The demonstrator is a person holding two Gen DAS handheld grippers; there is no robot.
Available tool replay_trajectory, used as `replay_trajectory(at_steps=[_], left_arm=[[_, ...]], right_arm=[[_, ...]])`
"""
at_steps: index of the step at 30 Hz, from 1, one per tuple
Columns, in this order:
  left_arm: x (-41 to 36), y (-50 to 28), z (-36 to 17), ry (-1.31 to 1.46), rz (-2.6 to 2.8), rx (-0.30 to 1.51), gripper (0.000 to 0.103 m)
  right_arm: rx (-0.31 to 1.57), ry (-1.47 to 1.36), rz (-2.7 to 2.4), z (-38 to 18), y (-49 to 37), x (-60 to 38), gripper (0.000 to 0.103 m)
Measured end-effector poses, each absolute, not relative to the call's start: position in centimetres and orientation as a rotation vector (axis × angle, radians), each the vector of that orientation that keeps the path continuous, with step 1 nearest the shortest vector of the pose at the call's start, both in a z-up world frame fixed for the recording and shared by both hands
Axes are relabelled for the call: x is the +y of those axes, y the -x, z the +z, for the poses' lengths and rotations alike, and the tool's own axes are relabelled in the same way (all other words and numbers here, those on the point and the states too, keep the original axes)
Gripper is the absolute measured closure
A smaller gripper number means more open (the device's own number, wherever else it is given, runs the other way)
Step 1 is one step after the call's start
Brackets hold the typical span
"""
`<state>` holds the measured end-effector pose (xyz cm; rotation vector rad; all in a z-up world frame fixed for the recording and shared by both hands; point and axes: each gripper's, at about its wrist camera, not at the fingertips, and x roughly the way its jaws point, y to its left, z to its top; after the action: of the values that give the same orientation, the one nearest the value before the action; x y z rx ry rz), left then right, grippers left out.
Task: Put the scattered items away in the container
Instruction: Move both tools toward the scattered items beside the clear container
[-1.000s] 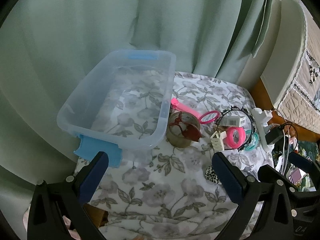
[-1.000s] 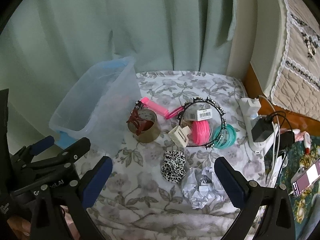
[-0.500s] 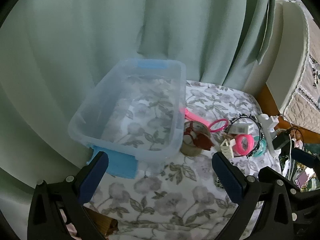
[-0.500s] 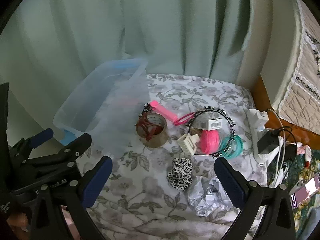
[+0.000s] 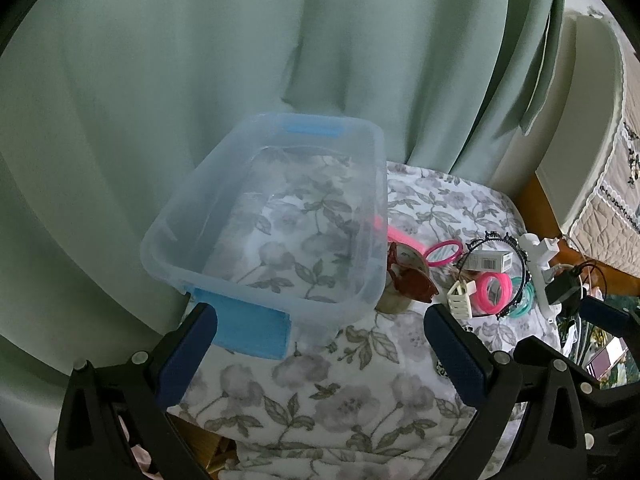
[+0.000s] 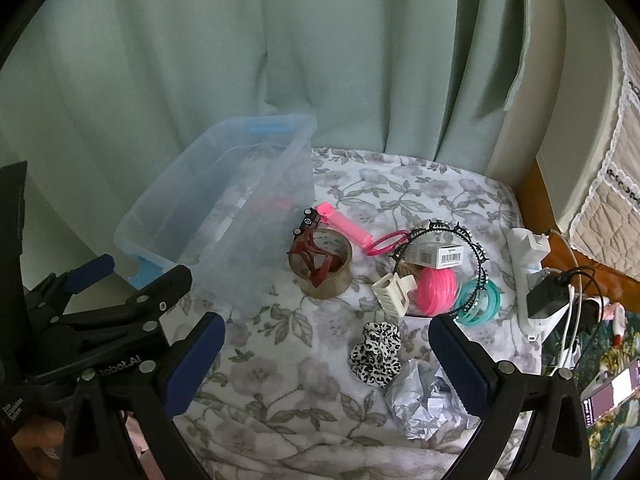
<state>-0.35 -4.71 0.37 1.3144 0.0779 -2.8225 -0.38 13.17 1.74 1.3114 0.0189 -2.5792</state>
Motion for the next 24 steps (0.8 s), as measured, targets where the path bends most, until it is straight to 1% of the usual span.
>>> replay_trajectory(at_steps=[14, 24], left_arm=[[-3.5, 0.5, 0.8, -1.301, -2.834, 0.012, 0.0], [-1.4, 0.6, 1.3, -1.295, -2.852, -0.056, 0.0]], right_arm=[[0.013, -1.291, -2.594, 1.7, 0.1, 13.7, 0.0], [-0.083, -1.305, -2.616, 1.3, -0.4, 16.5, 0.0]])
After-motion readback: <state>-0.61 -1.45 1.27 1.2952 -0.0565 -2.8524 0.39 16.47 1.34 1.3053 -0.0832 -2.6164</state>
